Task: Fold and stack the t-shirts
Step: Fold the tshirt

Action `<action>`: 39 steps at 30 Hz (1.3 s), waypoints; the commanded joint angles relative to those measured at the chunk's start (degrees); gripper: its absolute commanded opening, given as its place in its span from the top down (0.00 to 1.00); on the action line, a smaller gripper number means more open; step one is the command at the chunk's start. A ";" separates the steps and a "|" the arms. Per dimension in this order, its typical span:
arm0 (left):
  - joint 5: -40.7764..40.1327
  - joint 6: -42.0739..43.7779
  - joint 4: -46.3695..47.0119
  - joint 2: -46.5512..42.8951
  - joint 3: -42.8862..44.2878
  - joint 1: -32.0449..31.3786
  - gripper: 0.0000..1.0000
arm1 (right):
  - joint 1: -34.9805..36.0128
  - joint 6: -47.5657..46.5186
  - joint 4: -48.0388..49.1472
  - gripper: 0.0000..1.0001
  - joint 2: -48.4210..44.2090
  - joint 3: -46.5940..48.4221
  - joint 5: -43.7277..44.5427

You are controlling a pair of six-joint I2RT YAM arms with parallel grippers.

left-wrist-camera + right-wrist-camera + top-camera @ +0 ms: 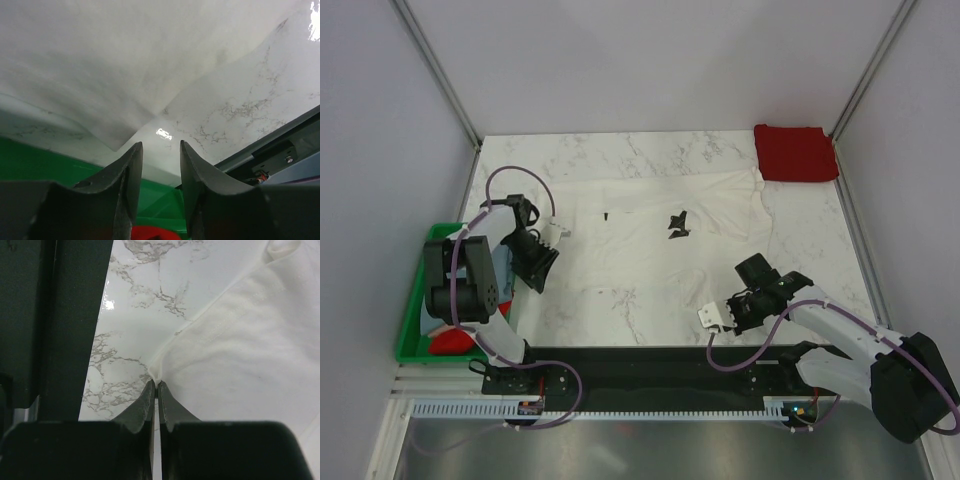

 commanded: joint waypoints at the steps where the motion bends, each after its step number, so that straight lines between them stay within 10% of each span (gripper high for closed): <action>1: -1.46 0.84 3.38 0.52 -0.06 0.03 0.57 | 0.67 1.30 0.75 0.92 -1.29 0.40 -0.73; 39: -9.63 -3.29 9.80 2.46 -1.91 -0.94 0.64 | 0.94 6.83 3.82 0.93 -0.59 -0.39 1.29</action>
